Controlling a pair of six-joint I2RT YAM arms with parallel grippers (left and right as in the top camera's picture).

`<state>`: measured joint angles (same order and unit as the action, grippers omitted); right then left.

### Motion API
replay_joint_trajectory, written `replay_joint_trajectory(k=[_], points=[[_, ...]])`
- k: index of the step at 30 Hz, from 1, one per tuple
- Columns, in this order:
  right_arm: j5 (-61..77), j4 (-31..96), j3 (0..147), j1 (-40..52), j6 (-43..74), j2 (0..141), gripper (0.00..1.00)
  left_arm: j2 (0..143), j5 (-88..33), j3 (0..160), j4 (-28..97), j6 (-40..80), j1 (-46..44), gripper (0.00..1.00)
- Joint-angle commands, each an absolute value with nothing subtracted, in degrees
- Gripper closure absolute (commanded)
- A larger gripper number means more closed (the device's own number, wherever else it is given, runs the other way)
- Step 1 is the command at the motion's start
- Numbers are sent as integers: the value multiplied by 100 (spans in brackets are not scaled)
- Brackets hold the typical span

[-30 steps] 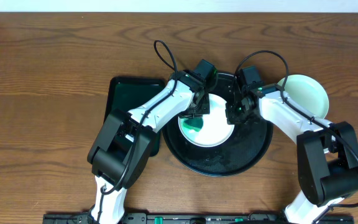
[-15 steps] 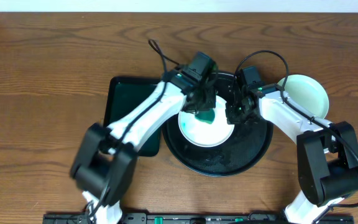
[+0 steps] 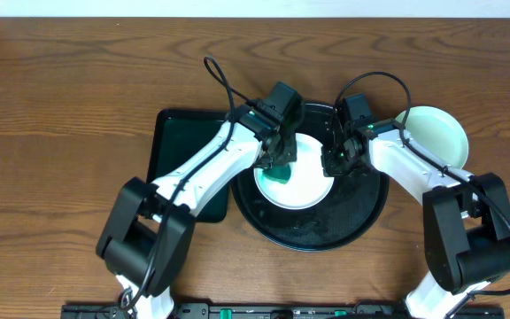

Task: Clean dirty plates on tray and stack at the side

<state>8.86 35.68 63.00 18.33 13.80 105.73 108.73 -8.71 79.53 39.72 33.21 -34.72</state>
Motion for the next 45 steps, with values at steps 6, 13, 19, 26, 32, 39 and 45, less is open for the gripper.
replay_joint_trajectory(k=[6, 13, 19, 26, 32, 39, 45], points=[[926, 3531, 6233, 1922, 1319, 10567, 99, 11183, -333, 7738, 3953, 3332, -3446, 93], [926, 3531, 6233, 1922, 1319, 10567, 99, 11273, -340, 7564, 3800, 3332, -3485, 92], [926, 3531, 6233, 1922, 1319, 10567, 99, 11526, -386, 7376, 3601, 3332, -3485, 92], [926, 3527, 6233, 1922, 1319, 10567, 99, 11611, -1413, 7242, 3341, 3328, -3485, 93], [926, 3527, 6233, 1922, 1319, 10567, 99, 11542, -2421, 7288, 2947, 3332, -3472, 93], [926, 3511, 6233, 1922, 1319, 10567, 99, 10954, -2467, 7384, 2816, 3330, -3474, 93], [928, 3514, 6233, 1922, 1319, 10567, 99, 10420, -2029, 7384, 2842, 3264, -3468, 93]])
